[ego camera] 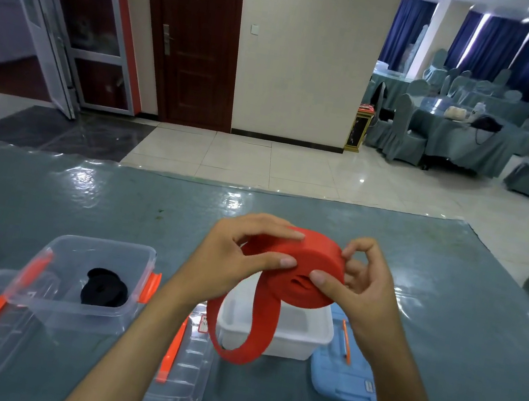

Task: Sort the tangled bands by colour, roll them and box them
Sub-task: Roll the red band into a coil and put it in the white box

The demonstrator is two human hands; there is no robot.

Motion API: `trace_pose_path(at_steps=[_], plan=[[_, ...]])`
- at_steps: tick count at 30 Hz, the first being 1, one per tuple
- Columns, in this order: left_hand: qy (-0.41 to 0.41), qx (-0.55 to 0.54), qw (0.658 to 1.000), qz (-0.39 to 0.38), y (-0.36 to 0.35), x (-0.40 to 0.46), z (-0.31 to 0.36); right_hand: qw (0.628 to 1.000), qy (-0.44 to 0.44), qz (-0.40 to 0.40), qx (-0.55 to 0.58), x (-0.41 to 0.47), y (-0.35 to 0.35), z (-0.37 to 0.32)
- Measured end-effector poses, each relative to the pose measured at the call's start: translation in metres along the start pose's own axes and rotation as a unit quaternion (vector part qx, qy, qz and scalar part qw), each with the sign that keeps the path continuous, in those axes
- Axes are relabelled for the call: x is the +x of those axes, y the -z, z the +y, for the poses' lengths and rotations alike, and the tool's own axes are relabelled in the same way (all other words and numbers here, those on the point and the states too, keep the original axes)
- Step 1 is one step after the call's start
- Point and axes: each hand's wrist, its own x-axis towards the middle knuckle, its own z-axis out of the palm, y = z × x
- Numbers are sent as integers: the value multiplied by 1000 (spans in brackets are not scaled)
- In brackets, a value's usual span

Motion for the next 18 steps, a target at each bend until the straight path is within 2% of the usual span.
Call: trace_pose_path(at_steps=[4,7,11,14,18], plan=[[25,9,999,-19,-9,-7,-6,998,36,-15,-47,2,6,-8],[48,73,996,-13,-6,-13,-18,996,70,6,-47,3,0,-6],[155,130,976,76,0,-34,-46,996,75,42,-23,5,0,-1],[248,70,957,137,2,-50,-69,995,79,62,-10,7,2,3],[375,-34,921,99,-1,-69,-99,992,76,99,7,10,4,10]])
